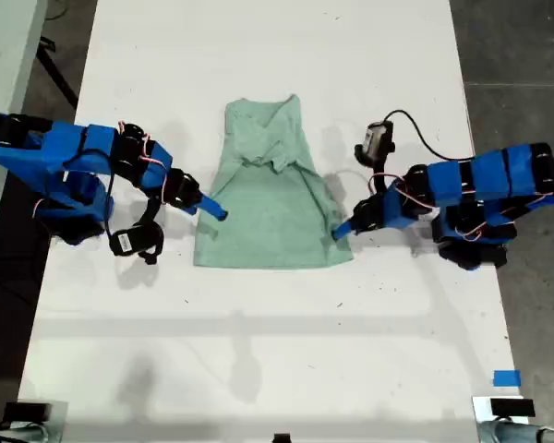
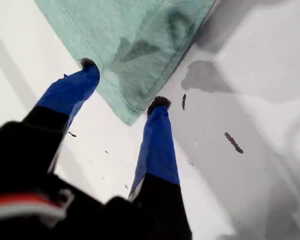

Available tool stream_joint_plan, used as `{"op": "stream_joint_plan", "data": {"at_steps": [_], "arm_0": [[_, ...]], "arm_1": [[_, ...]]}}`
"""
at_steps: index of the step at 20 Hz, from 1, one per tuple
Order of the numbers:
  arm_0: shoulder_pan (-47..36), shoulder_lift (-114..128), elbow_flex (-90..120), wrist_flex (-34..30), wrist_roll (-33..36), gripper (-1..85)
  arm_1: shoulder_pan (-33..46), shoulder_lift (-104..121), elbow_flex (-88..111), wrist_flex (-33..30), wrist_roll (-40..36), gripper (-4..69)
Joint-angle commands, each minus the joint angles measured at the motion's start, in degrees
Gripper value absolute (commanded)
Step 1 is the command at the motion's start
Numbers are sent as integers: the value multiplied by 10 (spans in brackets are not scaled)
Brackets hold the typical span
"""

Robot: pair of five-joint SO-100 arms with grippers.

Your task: Fold t-shirt

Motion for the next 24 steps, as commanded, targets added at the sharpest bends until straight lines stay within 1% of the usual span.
{"op": "stream_joint_plan", "data": {"at_steps": [1,2,3,4,5,6,7,10,11,12,15,19,20,21,22,23,24], "arm_0": [[27,1,-3,-15,-26,343],[28,1,-3,-15,-27,342],[27,4,-3,-14,-27,342],[26,6,-3,-9,-27,341],[24,9,-3,-7,-27,340],[22,10,-2,-5,-25,340],[20,11,-2,-3,-24,340],[18,11,-2,-2,-23,340],[18,11,-1,-2,-23,340],[18,11,-1,-2,-23,340],[18,16,0,1,-25,340],[19,29,14,1,-27,338],[19,35,18,1,-28,337],[19,41,24,2,-30,337],[19,47,29,2,-30,337],[19,49,33,4,-32,337],[20,54,38,4,-33,338]], "arm_1": [[-19,-83,-11,-67,10,255],[-22,-116,-17,-88,9,252],[-22,-137,-31,-91,4,239],[-21,-140,-39,-86,1,174],[-16,-141,-39,-89,6,85],[-10,-143,-49,-74,14,25],[-6,-144,-74,-42,18,-7],[-14,-130,-185,49,-11,-9],[-16,-130,-228,74,-21,-10],[-18,-133,-264,83,-34,-10],[-21,-200,-359,84,-34,-10],[-48,-380,-513,39,-8,-10],[-56,-431,-565,48,2,-10],[-61,-477,-625,73,11,-11],[-67,-516,-695,106,10,153],[-72,-542,-773,149,-15,335],[-73,-549,-836,190,-33,326]]}}
